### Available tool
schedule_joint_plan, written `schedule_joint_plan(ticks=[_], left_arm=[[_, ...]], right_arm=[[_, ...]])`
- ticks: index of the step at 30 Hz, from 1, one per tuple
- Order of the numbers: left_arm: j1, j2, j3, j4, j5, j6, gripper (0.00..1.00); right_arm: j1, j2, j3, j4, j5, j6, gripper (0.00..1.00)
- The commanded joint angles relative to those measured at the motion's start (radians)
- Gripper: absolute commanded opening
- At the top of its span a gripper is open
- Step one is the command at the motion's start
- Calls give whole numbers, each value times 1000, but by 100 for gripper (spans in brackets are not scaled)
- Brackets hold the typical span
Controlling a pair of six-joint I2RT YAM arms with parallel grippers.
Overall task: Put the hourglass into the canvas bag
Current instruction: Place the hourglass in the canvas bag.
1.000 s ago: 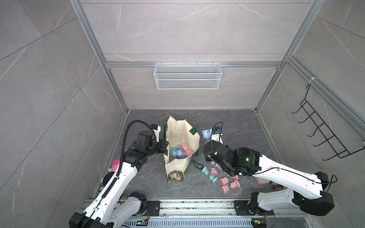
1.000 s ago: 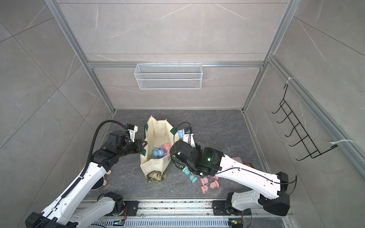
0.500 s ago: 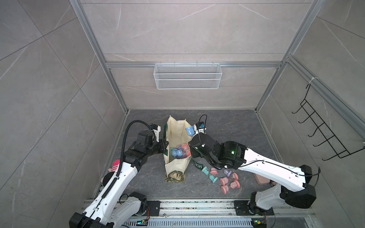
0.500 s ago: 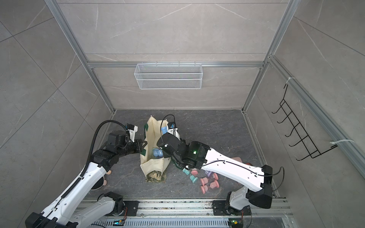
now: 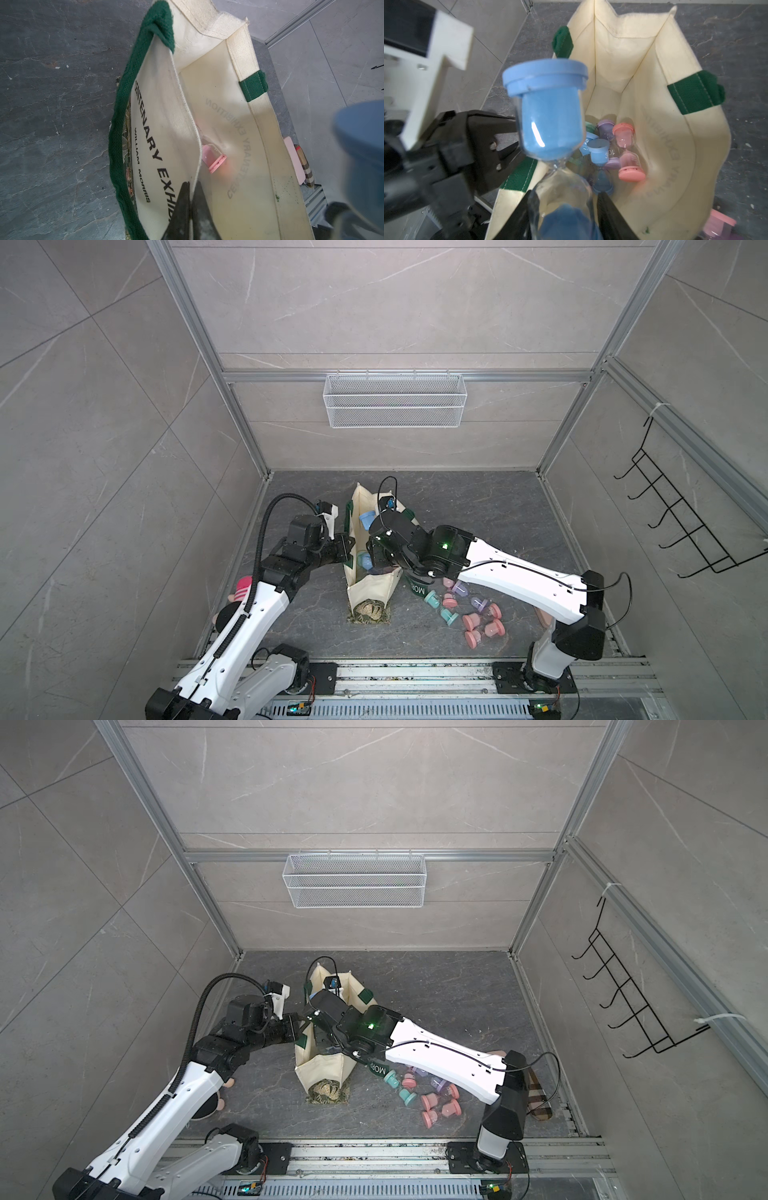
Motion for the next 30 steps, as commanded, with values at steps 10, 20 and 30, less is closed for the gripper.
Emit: schedule_joint_plan(ticks=[10, 20, 30], left_arm=[[2, -14, -6, 4, 29, 4, 0], [2, -10, -9, 5, 30, 3, 0], [3, -6, -3, 2, 29, 6, 0]], right_arm=[[-95, 135, 24, -34, -198, 72, 6], [-104, 215, 43, -39, -208, 67, 6], [-107, 289, 42, -44, -211, 74, 6]])
